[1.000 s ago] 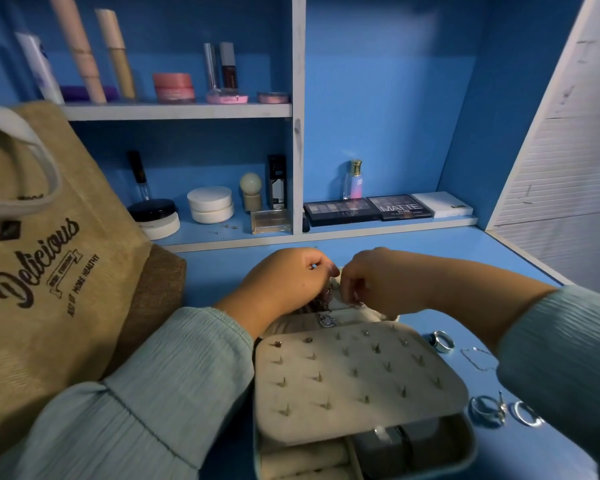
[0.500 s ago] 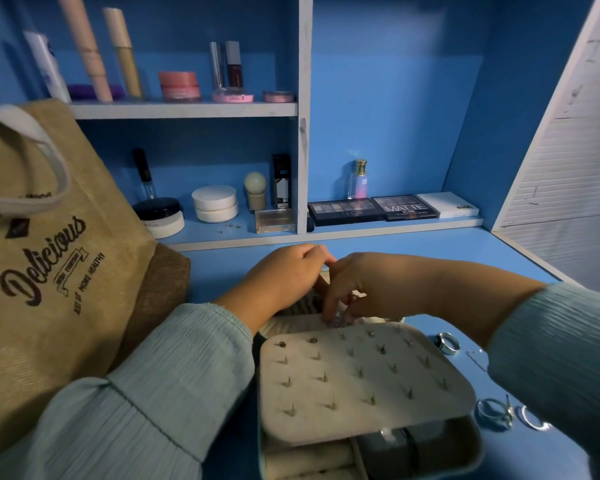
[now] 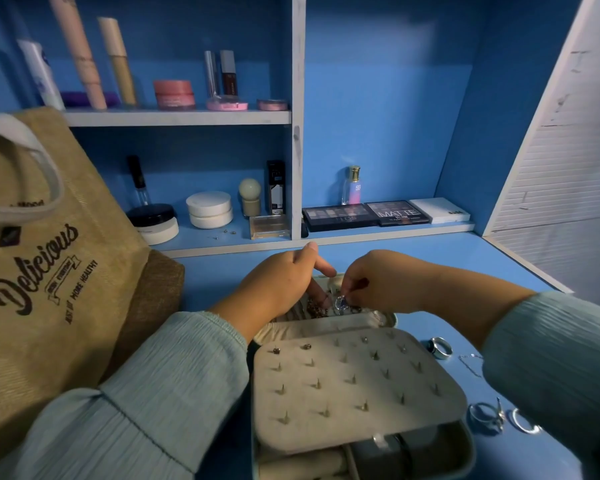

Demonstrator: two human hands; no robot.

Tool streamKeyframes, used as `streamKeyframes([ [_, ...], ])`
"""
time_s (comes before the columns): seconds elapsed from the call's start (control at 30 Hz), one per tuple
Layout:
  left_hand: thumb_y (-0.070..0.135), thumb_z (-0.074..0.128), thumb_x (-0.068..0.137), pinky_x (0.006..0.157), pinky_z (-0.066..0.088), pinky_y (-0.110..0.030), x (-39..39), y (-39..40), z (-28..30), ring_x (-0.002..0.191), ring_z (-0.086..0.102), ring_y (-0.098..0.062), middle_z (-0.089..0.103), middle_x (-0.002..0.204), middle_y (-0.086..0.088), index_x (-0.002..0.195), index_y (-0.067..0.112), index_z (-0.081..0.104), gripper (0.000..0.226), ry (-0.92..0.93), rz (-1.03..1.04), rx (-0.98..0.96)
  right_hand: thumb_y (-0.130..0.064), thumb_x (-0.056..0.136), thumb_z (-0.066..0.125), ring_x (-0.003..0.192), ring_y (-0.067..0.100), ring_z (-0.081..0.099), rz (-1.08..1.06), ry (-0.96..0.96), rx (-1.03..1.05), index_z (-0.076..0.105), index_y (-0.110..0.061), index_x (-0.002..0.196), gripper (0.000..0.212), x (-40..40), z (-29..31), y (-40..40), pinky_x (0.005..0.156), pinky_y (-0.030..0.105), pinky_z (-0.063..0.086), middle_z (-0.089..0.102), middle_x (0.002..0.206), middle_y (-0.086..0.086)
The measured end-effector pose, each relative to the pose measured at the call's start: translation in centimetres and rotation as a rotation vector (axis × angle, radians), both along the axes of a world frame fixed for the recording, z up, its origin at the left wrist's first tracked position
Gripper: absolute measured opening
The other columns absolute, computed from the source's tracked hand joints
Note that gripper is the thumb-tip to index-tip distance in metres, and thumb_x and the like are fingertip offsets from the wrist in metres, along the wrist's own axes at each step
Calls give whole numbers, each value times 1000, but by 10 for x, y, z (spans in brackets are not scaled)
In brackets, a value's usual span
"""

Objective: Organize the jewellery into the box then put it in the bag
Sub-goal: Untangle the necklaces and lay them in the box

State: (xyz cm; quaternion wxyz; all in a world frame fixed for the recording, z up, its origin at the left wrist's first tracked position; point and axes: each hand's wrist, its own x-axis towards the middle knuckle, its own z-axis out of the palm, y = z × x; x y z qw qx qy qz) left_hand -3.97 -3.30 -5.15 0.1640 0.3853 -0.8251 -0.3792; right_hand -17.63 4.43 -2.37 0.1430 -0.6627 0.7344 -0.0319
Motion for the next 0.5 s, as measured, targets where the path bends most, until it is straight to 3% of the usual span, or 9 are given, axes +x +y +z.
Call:
streamKeyframes([
  [0.1,43,11,101,68,34,-28,0,1,-1,58,42,-3,70,69,9,92,39,65,55,4,10,4,-19,91,50,83,18,58,0,25,71,68,-15,97,20,6,0,-1,76,27,48,64,92,-1],
  [0.2,44,11,101,70,34,-27,-1,1,-1,59,44,-4,70,67,10,91,39,65,56,4,18,6,-21,93,48,71,10,49,61,71,161,61,-22,85,15,8,7,-1,60,17,36,51,75,-8],
  [0.27,45,10,101,71,35,-27,-1,0,-1,63,47,-5,70,68,9,90,40,65,56,2,24,4,-22,94,47,63,7,42,105,122,203,55,-22,83,14,8,11,-1,56,17,29,46,70,-8],
  [0.4,45,10,101,72,36,-28,-1,1,-1,67,50,-6,71,69,8,92,38,67,58,12,27,1,-25,93,50,62,6,39,106,168,236,63,-19,85,17,7,14,-5,57,17,29,47,69,-7],
  [0.5,45,11,101,67,36,-26,-3,2,1,66,49,-7,72,75,5,94,35,69,59,16,31,-3,-25,90,54,68,12,45,19,154,183,69,-8,93,22,9,9,-10,62,19,35,60,81,6],
])
